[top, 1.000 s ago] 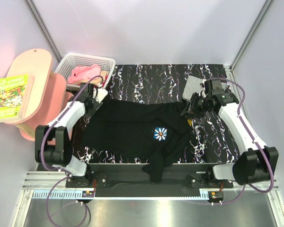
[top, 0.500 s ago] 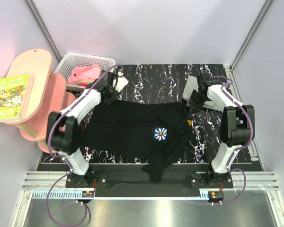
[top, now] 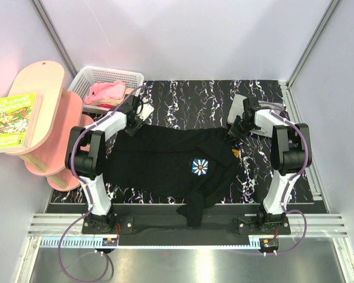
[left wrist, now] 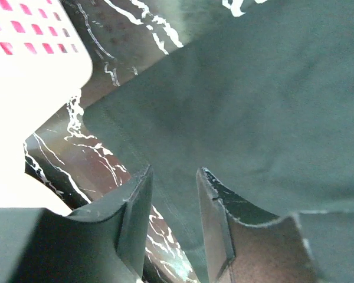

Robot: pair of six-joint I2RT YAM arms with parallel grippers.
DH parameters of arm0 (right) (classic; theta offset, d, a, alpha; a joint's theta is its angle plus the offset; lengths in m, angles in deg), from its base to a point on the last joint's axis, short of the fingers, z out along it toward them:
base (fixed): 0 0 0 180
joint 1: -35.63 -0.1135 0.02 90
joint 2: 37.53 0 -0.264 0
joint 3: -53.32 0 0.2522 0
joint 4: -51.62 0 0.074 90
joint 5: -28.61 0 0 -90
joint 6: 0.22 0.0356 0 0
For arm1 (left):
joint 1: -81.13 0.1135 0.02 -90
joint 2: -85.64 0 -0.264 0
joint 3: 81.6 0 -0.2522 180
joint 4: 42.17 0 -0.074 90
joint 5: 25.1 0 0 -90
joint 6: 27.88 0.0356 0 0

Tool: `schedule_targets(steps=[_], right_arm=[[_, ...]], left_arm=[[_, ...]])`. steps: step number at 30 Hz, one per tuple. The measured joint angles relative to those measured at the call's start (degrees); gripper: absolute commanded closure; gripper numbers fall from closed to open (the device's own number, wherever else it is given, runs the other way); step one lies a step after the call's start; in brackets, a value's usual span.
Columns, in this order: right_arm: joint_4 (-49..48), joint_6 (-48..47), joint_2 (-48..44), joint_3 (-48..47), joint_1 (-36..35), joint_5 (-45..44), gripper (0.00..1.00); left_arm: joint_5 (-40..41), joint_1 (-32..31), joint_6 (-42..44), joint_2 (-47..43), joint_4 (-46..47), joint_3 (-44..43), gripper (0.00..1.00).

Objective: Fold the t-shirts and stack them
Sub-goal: Fold the tshirt

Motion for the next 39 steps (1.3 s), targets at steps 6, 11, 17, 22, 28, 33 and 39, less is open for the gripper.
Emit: schedule_targets(steps=[6,11,17,22,28,33,39], right_arm=[[-3.63,0.90,2.49,3.56,0.42,4.33,0.71],[-5.57,0.87,1.18,5.66,0.48,4.72,0.71],[-5.70,0.52,-1.53,8.81,0.39,3.54,0.71],[-3.48,-1.11,-1.77,7.98,0.35,2.71,0.72],[5.53,-4.46,10.23,-13.31,0.35,3.08,0.72],[10.47,-6.80,19.04,-33.55,0.11,1.81,0.63],[15.67,-9.75,15.47,-34.34,-1.09,-5.38,0.49]], left_arm=[[0.35,2.86,1.27,-0.09,3.30,6.73,0.62],[0.68,4.63,2.58,-4.37,6.40,12.90,0.62],[1.14,4.87,3.28,-7.85,9.57,18.10,0.64],[1.11,5.44,4.35,-13.73,11.56,25.35,0.64],[1.53,5.95,4.52,-18.53,10.62,30.21,0.64],[1.97,6.14,4.50,-20.72,8.15,31.80,0.64],[1.92,6.16,3.78,-19.78,2.40,27.78,0.63]])
